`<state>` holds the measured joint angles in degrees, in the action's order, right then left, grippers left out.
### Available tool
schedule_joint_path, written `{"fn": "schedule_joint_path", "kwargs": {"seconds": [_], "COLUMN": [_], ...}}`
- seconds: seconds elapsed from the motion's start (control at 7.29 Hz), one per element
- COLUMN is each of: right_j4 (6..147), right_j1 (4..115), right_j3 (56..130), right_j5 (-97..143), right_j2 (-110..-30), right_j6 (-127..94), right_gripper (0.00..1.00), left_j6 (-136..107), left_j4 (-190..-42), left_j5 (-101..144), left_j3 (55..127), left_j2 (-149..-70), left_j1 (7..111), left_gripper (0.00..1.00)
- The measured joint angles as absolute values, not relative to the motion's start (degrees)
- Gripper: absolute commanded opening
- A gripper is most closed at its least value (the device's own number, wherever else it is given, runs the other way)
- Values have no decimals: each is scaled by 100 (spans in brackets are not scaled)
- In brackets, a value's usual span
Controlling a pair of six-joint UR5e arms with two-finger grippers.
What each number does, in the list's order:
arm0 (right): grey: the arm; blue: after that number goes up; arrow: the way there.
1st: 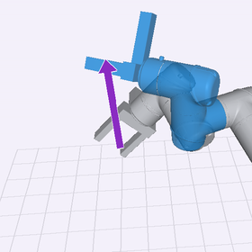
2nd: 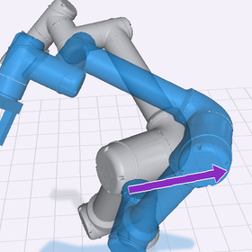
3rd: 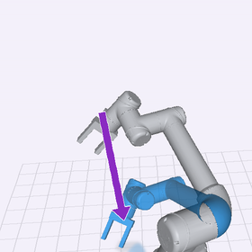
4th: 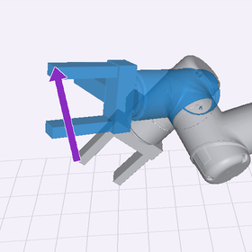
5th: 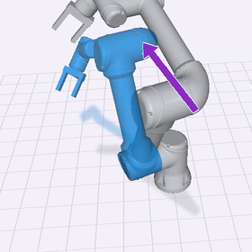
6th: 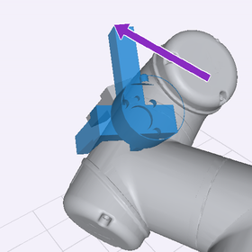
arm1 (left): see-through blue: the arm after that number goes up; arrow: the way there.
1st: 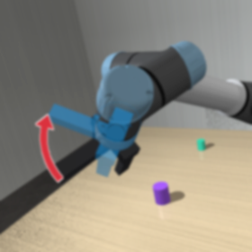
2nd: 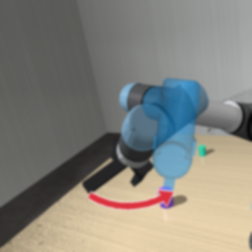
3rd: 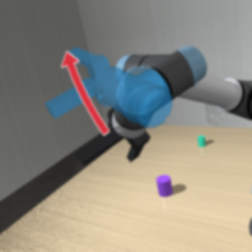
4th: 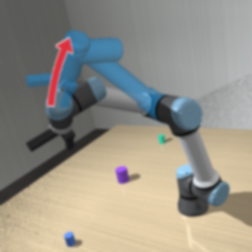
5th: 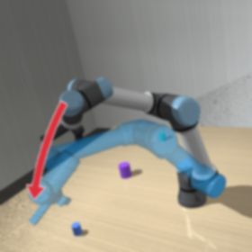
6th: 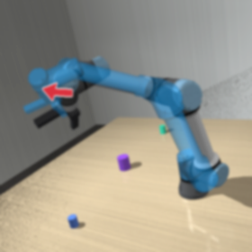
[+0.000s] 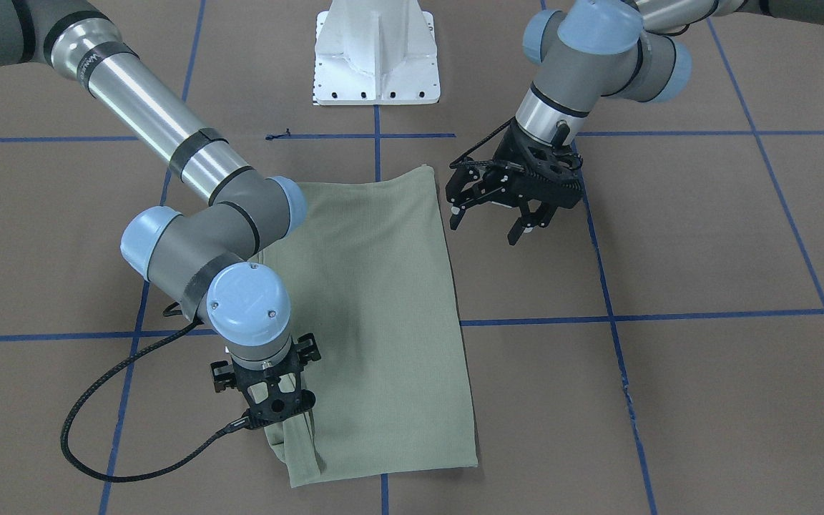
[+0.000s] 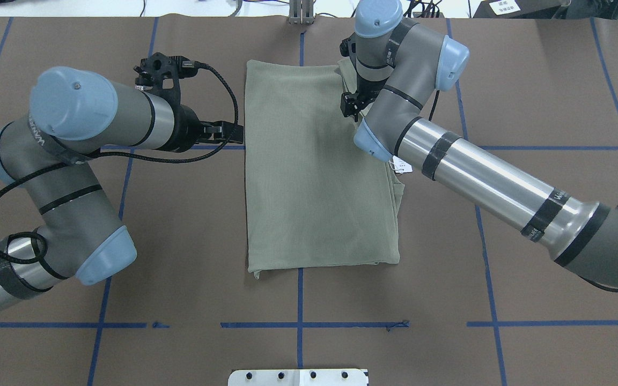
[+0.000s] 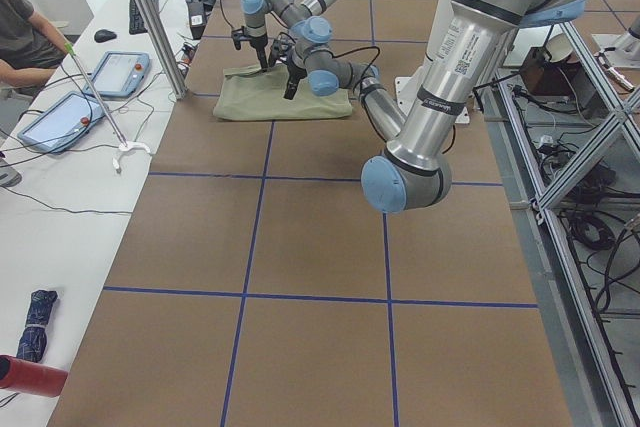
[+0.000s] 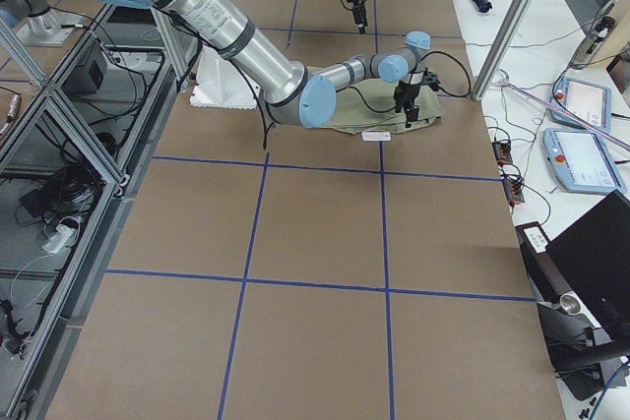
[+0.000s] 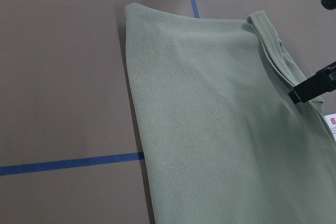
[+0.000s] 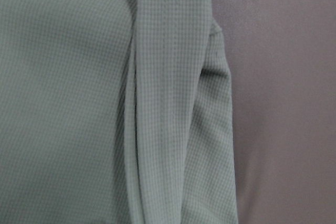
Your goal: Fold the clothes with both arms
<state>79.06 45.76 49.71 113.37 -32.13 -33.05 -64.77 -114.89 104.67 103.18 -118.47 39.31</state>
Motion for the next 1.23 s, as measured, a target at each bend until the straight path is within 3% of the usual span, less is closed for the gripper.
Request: {"fn": "schedule_joint_path", "kwargs": {"seconds": [0.55,1.23], "right_j4": [7506,7427], "right_j1": [4582,4837], "right_j3": [4369,4248], "right_j5": [11307,11306], "right_j2": [-2991,-3004], "right_j6": [-3296,-3143], "right_gripper": [100,100], "left_j6": [-6477,-6492], "left_j4": [-11546,-11563], "left_j5": [10474,10477], "left_j3": [10318,10320], "left_j2": [-11848,-11856], "left_j1": [3937,3930], "left_gripper": [100,100]}}
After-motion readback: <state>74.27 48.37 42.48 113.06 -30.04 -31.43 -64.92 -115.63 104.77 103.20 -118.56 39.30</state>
